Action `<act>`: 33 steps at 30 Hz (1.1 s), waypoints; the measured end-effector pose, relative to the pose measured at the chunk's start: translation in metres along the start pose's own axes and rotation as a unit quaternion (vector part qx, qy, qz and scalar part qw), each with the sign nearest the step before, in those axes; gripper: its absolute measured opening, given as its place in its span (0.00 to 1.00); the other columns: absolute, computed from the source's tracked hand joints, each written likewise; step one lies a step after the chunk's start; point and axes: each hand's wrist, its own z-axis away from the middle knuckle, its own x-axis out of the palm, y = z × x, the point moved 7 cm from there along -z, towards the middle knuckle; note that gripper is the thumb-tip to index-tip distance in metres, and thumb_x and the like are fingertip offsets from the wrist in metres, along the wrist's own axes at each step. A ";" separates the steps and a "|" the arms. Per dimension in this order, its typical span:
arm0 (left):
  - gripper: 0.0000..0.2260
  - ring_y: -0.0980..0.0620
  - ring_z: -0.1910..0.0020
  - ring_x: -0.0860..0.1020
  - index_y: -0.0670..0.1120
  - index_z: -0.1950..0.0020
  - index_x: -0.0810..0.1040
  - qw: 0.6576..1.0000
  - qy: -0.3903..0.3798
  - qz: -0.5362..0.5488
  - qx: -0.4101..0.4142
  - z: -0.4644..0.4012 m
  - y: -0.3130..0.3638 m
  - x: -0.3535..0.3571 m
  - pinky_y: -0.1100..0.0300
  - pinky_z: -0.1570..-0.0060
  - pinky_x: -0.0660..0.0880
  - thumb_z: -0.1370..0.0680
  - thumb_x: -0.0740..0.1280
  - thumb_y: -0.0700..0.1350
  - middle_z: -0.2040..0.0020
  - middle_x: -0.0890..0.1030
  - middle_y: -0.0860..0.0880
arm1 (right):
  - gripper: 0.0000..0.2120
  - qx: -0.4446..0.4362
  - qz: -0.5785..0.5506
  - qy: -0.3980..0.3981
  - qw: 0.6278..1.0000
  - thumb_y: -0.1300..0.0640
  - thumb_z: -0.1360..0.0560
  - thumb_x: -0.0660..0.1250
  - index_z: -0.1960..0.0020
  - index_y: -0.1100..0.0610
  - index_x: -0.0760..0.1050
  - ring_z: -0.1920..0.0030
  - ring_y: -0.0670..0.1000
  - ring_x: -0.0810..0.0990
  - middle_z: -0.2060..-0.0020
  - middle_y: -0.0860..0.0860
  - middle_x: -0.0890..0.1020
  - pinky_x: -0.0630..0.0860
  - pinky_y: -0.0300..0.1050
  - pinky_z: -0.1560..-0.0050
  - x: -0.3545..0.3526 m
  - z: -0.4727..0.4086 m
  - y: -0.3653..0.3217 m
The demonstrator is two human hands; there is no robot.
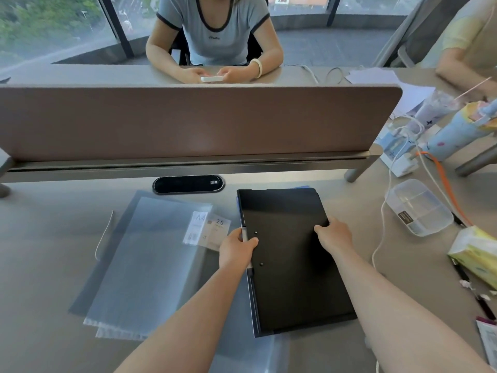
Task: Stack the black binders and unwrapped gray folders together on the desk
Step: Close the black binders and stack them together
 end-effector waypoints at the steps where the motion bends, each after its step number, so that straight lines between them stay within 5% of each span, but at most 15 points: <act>1: 0.08 0.48 0.49 0.82 0.50 0.44 0.79 1.000 -0.002 -0.001 -0.003 0.001 0.000 0.000 0.52 0.47 0.79 0.23 0.69 0.47 0.50 0.83 0.51 | 0.20 0.003 0.011 -0.004 1.000 0.50 0.28 0.63 0.37 0.54 0.74 0.39 0.62 0.75 0.41 0.57 0.78 0.73 0.52 0.42 0.001 -0.001 0.001; 5: 0.16 0.48 0.45 0.81 0.51 0.35 0.78 1.000 -0.005 0.013 -0.017 0.000 -0.003 0.000 0.52 0.45 0.79 0.23 0.68 0.49 0.42 0.83 0.50 | 0.06 -0.003 -0.009 -0.007 1.000 0.53 0.32 0.61 0.58 0.53 0.74 0.53 0.60 0.79 0.56 0.55 0.81 0.74 0.48 0.57 0.002 -0.009 0.004; 7: 0.20 0.47 0.42 0.81 0.50 0.31 0.76 0.999 -0.001 0.029 -0.032 -0.001 -0.005 0.000 0.49 0.40 0.78 0.23 0.69 0.49 0.39 0.82 0.49 | 0.03 -0.006 -0.015 -0.008 1.000 0.56 0.31 0.61 0.61 0.54 0.72 0.55 0.59 0.79 0.58 0.55 0.81 0.71 0.46 0.61 0.000 -0.007 0.002; 17: 0.18 0.44 0.46 0.82 0.53 0.34 0.74 0.975 0.020 0.192 -0.110 -0.001 -0.016 0.001 0.43 0.47 0.82 0.23 0.70 0.47 0.41 0.81 0.46 | 0.08 -0.004 -0.100 -0.011 0.995 0.57 0.27 0.63 0.51 0.57 0.78 0.53 0.58 0.79 0.55 0.54 0.82 0.73 0.47 0.54 -0.001 0.002 -0.001; 23: 0.11 0.42 0.43 0.82 0.60 0.47 0.73 0.970 0.008 0.218 -0.107 0.006 -0.021 -0.015 0.39 0.42 0.80 0.26 0.70 0.52 0.41 0.81 0.45 | 0.06 -0.023 -0.157 0.016 0.987 0.57 0.23 0.62 0.48 0.55 0.74 0.53 0.55 0.75 0.53 0.52 0.77 0.69 0.45 0.53 0.000 0.031 -0.014; 33: 0.11 0.42 0.46 0.83 0.53 0.38 0.73 0.967 0.067 0.239 -0.052 0.051 -0.043 -0.120 0.41 0.41 0.79 0.20 0.68 0.46 0.44 0.82 0.43 | 0.14 -0.110 -0.163 -0.008 0.980 0.57 0.21 0.59 0.37 0.56 0.75 0.44 0.57 0.78 0.42 0.53 0.80 0.73 0.46 0.48 0.034 0.116 -0.064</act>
